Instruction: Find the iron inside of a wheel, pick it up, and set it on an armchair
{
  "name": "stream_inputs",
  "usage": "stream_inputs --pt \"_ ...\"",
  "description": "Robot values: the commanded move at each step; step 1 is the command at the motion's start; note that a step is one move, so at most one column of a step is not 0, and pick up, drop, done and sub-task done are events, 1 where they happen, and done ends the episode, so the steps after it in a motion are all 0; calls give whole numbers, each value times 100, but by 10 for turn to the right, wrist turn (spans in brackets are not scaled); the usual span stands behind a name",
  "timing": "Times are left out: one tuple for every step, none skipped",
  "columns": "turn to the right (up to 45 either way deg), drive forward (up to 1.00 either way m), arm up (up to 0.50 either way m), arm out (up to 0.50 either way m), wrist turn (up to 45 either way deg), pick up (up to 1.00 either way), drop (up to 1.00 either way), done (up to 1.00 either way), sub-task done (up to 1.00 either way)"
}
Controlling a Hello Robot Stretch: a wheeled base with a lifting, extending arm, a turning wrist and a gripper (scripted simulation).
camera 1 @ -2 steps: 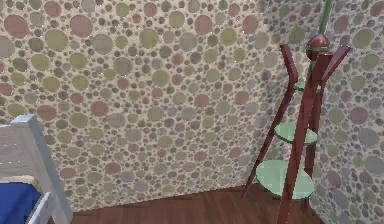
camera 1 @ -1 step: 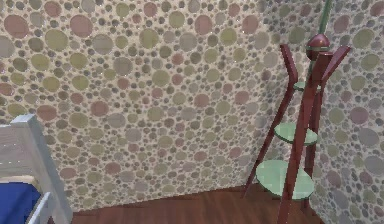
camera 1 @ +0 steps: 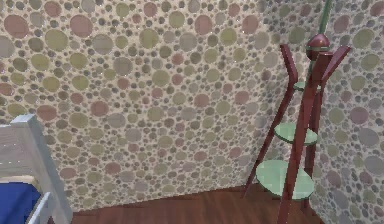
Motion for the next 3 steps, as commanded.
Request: stream_inputs --pt "0 0 0 0 0 0 100 0 0" --pt "0 0 0 -10 0 0 0 0 0" --pt "0 0 0 0 0 0 0 100 0"
